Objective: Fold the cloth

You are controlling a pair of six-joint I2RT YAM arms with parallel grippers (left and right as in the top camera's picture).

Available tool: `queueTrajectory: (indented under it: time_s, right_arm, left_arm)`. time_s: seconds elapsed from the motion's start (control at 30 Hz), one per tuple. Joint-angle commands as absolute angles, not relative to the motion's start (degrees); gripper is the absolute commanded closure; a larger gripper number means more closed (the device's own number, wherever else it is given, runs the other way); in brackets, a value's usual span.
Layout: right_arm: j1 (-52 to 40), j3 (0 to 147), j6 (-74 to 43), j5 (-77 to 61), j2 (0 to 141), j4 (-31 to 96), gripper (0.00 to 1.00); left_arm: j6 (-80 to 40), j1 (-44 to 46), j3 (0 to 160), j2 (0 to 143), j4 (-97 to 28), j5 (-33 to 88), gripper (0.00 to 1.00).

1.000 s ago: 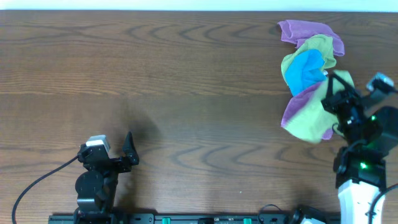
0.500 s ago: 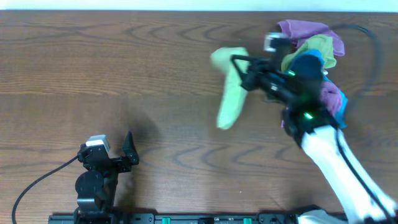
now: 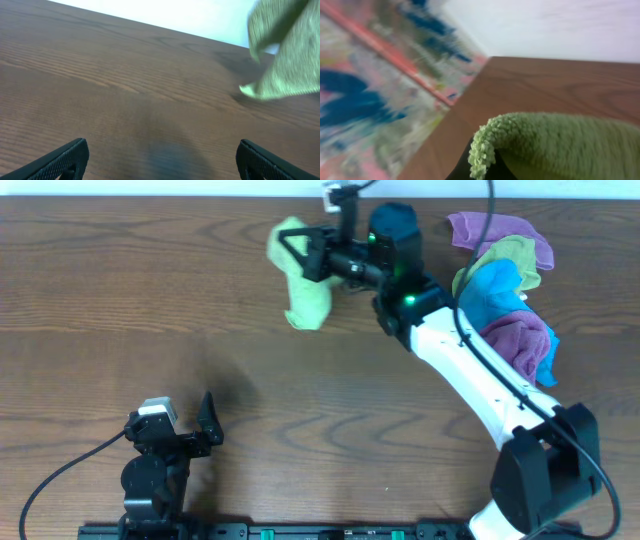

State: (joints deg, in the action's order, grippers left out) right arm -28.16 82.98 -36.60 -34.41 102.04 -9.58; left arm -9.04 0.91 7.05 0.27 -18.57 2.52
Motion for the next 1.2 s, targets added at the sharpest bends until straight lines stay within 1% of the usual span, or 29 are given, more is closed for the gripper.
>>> queueTrajectory:
  time_s: [0.0,0.1,0.13,0.2,0.27,0.3,0.37,0.5,0.6,0.7,0.83,0.87,0.9,0.97,1.03,1.07,1.1,1.13,1.17]
  right_arm:
    - [-27.0,85.8,-36.5,-37.1,101.9,-6.2,0.99]
    - [-22.5,85.7,-36.5,-35.4,101.9,3.5,0.99]
    - [-20.6,85.6,-36.2,-32.7,102.0,8.1,0.99]
    - [-16.7,85.6,-36.1,-22.0,102.3,18.5,0.98]
    - [-13.2,85.5,-36.9,-14.2,102.6,25.9,0.06]
    - [-11.6,85.5,-36.9,-14.3,102.7,27.6,0.01]
    - [-9.7,85.5,-35.2,-16.4,102.7,29.5,0.01]
    - [-10.0,85.5,-29.6,-17.0,102.7,31.1,0.01]
    - [-12.7,85.4,-25.1,-17.0,102.7,32.1,0.01]
    - [-16.5,85.4,-18.0,-16.6,103.1,33.3,0.01]
    - [-21.1,85.3,-15.1,-9.0,105.1,36.3,0.01]
    - [-21.7,85.3,-14.8,-6.7,105.4,37.2,0.05]
    - [-22.0,85.3,-14.4,-4.9,106.0,38.0,0.13]
    - [-22.0,85.3,-14.5,-0.9,106.3,40.8,0.36]
    - [-21.3,85.3,-14.5,2.9,106.2,43.7,0.63]
    - [-20.6,85.3,-14.5,4.0,106.1,45.5,0.72]
    - [-19.9,85.3,-14.5,4.2,106.1,46.7,0.92]
    - [-18.9,85.3,-14.6,4.0,106.1,48.2,0.99]
    - [-18.0,85.3,-14.7,3.4,106.1,49.7,0.99]
  left_arm:
    - [-8.8,0.8,5.7,0.3,-18.8,1.5,0.05]
    - [-8.8,0.8,5.7,0.3,-18.8,1.5,0.05]
    - [-8.8,0.8,5.7,0.3,-18.8,1.5,0.05]
    - [-8.8,0.8,5.7,0.3,-18.8,1.5,0.05]
    - [-8.8,0.8,5.7,0.3,-18.8,1.5,0.05]
    - [-8.8,0.8,5.7,0.3,-18.8,1.5,0.05]
    - [-8.8,0.8,5.7,0.3,-18.8,1.5,0.05]
    - [-8.8,0.8,5.7,0.3,-18.8,1.5,0.05]
    - [-8.8,0.8,5.7,0.3,-18.8,1.5,0.05]
    - [-8.8,0.8,5.7,0.3,-18.8,1.5,0.05]
    - [-8.8,0.8,5.7,0.3,-18.8,1.5,0.05]
    - [-8.8,0.8,5.7,0.3,-18.8,1.5,0.05]
    - [-8.8,0.8,5.7,0.3,-18.8,1.5,0.05]
    - [-8.8,0.8,5.7,0.3,-18.8,1.5,0.05]
    - [-8.8,0.8,5.7,0.3,-18.8,1.5,0.05]
    - [-8.8,0.8,5.7,0.3,-18.8,1.5,0.05]
    - [-8.8,0.8,5.7,0.3,-18.8,1.5,0.04]
    - [-8.8,0.8,5.7,0.3,-18.8,1.5,0.05]
    - [-8.8,0.8,5.7,0.3,-18.8,1.5,0.05]
